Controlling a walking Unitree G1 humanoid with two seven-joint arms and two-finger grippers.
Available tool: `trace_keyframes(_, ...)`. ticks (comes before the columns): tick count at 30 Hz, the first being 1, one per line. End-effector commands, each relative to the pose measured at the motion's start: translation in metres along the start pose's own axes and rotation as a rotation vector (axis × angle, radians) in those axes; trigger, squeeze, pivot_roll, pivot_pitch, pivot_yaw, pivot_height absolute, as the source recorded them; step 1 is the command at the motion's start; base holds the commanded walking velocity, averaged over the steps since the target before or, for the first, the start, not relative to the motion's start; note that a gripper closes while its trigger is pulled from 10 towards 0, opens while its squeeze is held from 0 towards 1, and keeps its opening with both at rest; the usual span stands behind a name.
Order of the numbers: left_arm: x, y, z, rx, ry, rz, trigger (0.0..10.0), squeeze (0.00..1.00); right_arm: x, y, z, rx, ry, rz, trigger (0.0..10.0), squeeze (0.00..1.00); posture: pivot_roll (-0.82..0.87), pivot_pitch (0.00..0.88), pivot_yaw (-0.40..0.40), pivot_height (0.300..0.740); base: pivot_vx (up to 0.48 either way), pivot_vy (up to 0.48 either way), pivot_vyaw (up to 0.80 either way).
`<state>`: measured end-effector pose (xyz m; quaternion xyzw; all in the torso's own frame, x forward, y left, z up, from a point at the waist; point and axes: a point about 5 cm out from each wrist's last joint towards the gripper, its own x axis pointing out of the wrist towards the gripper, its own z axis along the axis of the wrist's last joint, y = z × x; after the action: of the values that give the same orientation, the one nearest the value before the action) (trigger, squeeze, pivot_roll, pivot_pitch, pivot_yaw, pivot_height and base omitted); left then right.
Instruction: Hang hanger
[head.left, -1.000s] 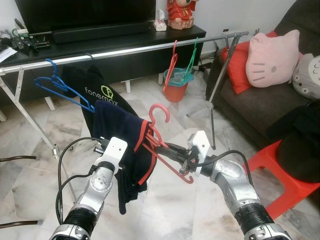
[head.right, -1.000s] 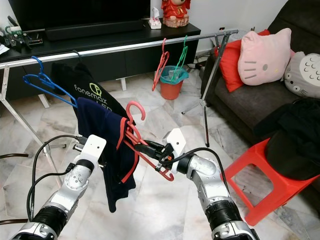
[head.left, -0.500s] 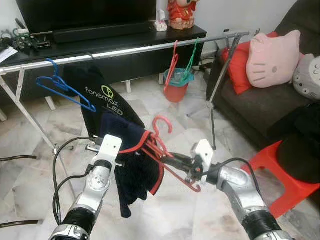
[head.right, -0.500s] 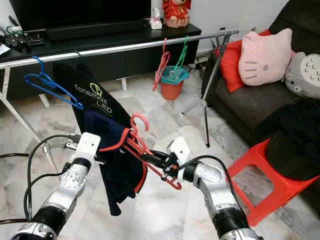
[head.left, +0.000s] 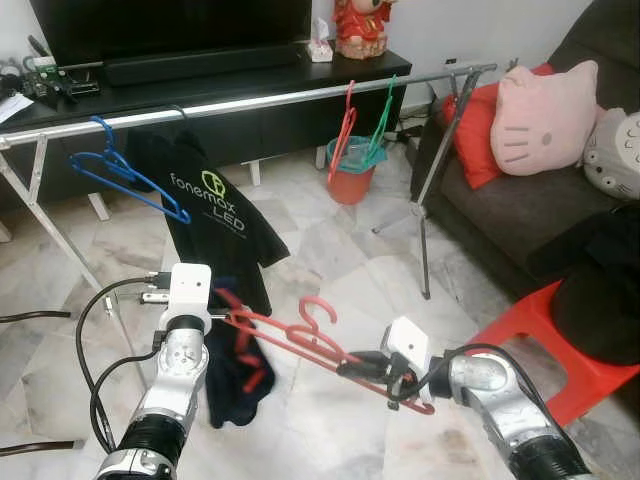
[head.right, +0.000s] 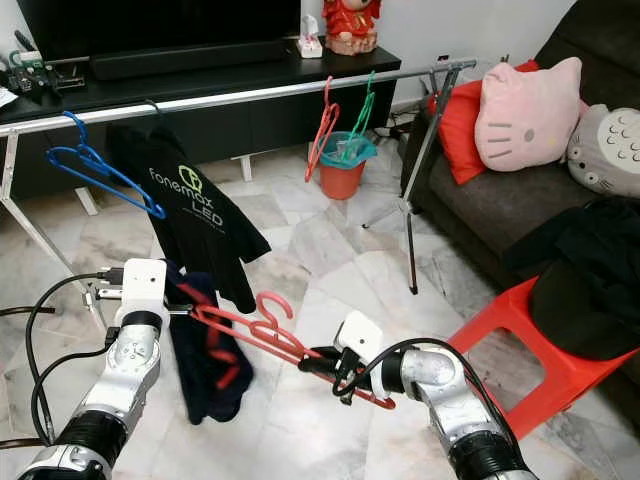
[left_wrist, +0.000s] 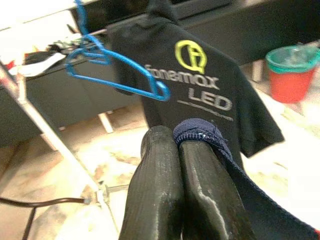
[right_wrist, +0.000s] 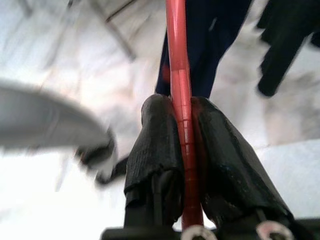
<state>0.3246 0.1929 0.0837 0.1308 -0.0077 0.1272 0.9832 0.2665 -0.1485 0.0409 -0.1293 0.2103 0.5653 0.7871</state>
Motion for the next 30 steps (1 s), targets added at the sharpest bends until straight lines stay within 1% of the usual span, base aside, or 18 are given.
trace_keyframes(1, 0.006, 0.006, 0.008, -0.003, -0.024, 0.039, 0.0, 0.00, -0.003, 0.006, -0.003, -0.014, 0.041, 0.051, 0.0, 0.00, 0.00, 0.000, -0.065, 0.740, 0.000, 0.000, 0.00)
trace_keyframes(2, 0.006, 0.005, 0.005, 0.005, -0.003, 0.036, 1.0, 0.00, -0.005, 0.005, -0.005, -0.020, 0.061, 0.055, 0.0, 0.00, 0.00, 0.000, -0.065, 0.740, 0.000, 0.000, 0.00)
trace_keyframes(3, 0.006, 0.005, 0.005, 0.005, -0.003, 0.036, 1.0, 0.00, -0.005, 0.005, -0.005, -0.020, 0.061, 0.055, 0.0, 0.00, 0.00, 0.000, -0.065, 0.740, 0.000, 0.000, 0.00)
trace_keyframes(4, 0.005, 0.006, 0.001, 0.017, 0.023, 0.038, 4.6, 0.00, -0.008, 0.004, -0.007, -0.037, 0.092, 0.051, 0.0, 0.00, 0.00, 0.000, -0.063, 0.740, 0.000, 0.000, 0.00)
trace_keyframes(5, 0.005, 0.006, -0.001, 0.023, 0.036, 0.041, 4.6, 0.00, -0.009, 0.004, -0.007, -0.043, 0.104, 0.050, 0.0, 0.00, 0.00, 0.000, -0.063, 0.740, 0.000, 0.000, 0.00)
trace_keyframes(6, 0.004, 0.006, -0.003, 0.033, 0.043, 0.041, 9.4, 0.00, -0.010, 0.004, -0.007, -0.046, 0.109, 0.053, 0.0, 0.00, -0.01, 0.000, -0.059, 0.740, 0.000, 0.000, 0.00)
trace_keyframes(7, 0.004, 0.006, -0.005, 0.044, 0.049, 0.035, 10.0, 0.00, -0.011, 0.004, -0.006, -0.052, 0.111, 0.057, 0.0, 0.00, -0.01, 0.000, -0.059, 0.740, 0.000, 0.000, 0.00)
trace_keyframes(9, 0.002, 0.006, -0.009, 0.060, 0.069, 0.027, 10.0, 0.00, -0.013, 0.004, -0.004, -0.067, 0.116, 0.052, 0.0, 0.00, -0.01, 0.000, -0.059, 0.740, 0.000, 0.000, 0.00)
trace_keyframes(10, 0.001, 0.006, -0.011, 0.059, 0.077, 0.025, 10.0, 0.00, -0.014, 0.003, -0.003, -0.081, 0.117, 0.044, 4.7, 0.00, -0.01, 0.000, -0.059, 0.740, 0.000, 0.000, 0.00)
trace_keyframes(11, -0.001, 0.006, -0.013, 0.056, 0.085, 0.014, 10.0, 0.00, -0.016, -0.001, -0.001, -0.101, 0.113, 0.001, 10.0, 0.00, -0.01, 0.000, -0.058, 0.740, 0.000, 0.000, 0.00)
trace_keyframes(14, -0.007, 0.006, -0.018, 0.013, 0.091, -0.025, 10.0, 0.00, -0.024, -0.019, 0.008, -0.122, 0.072, -0.186, 10.0, 0.00, -0.01, 0.000, -0.055, 0.740, 0.000, 0.000, 0.00)
trace_keyframes(15, -0.011, 0.006, -0.016, -0.029, 0.072, -0.050, 10.0, 0.00, -0.027, -0.033, 0.016, -0.074, 0.012, -0.344, 10.0, 0.00, 0.00, 0.000, -0.055, 0.740, 0.000, 0.000, 0.00)
trace_keyframes(16, -0.011, 0.006, -0.016, -0.029, 0.072, -0.050, 10.0, 0.00, -0.027, -0.033, 0.016, -0.074, 0.012, -0.344, 10.0, 0.00, 0.00, 0.000, -0.055, 0.740, 0.000, 0.000, 0.00)
trace_keyframes(17, -0.014, 0.007, -0.014, -0.056, 0.047, -0.070, 10.0, 0.00, -0.029, -0.041, 0.025, -0.028, -0.084, -0.464, 10.0, 0.00, 0.00, 0.000, -0.054, 0.740, 0.000, 0.000, 0.00)
trace_keyframes(20, -0.019, 0.009, -0.010, -0.125, 0.010, -0.097, 10.0, 0.00, -0.031, -0.049, 0.035, 0.035, -0.240, -0.660, 10.0, 0.00, 0.00, 0.000, -0.051, 0.740, 0.000, 0.000, 0.00)
trace_keyframes(25, -0.029, -0.001, 0.006, -0.229, -0.082, -0.202, 10.0, 0.00, -0.031, -0.047, 0.034, 0.174, -0.420, -0.952, 10.0, 0.00, 0.00, 0.000, -0.045, 0.740, 0.000, 0.000, 0.00)
trace_keyframes(27, -0.031, -0.006, 0.018, -0.281, -0.118, -0.230, 10.0, 0.00, -0.028, -0.039, 0.025, 0.239, -0.442, -1.059, 10.0, 0.00, 0.00, 0.000, -0.044, 0.740, 0.000, 0.000, 0.00)
trace_keyframes(30, -0.030, -0.011, 0.030, -0.304, -0.143, -0.255, 10.0, 0.00, -0.024, -0.027, 0.012, 0.211, -0.391, -1.104, 10.0, 0.00, 0.01, 0.000, -0.048, 0.740, 0.000, 0.000, 0.00)
